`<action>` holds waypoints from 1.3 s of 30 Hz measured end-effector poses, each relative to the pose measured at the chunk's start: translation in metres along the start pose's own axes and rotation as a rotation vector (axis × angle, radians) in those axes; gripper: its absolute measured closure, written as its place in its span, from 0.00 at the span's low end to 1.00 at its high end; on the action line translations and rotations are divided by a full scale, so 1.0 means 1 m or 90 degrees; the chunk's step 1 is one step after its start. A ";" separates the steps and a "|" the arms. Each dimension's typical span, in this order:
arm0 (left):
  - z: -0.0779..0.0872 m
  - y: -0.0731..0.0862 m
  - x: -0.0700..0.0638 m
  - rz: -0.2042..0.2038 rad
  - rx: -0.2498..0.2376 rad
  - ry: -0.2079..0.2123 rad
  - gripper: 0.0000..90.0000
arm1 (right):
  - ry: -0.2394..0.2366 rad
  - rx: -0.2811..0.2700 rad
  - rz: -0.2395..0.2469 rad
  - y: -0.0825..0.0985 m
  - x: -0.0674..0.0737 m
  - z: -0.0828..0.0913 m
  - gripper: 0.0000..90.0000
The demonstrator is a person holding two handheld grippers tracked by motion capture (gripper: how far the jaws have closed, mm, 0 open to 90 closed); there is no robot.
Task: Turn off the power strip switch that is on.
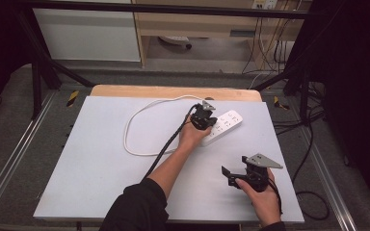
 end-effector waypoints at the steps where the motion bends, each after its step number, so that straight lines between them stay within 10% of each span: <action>1: 0.000 0.000 0.000 0.001 -0.001 0.000 1.00 | 0.000 0.000 -0.001 0.000 0.000 0.000 0.09; 39: -0.003 0.000 0.000 -0.007 0.014 -0.005 1.00 | -0.001 0.004 -0.001 0.000 0.000 0.000 0.09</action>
Point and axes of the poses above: each handheld gripper's, and its own axes: z roughly backward along the jaws, y roughly out of its underside, x roughly to its left, the point moved 2 cm from there along -z, roughly forward along the jaws, and after that the axes turned 15 degrees about -z, right-handed, at the moved point
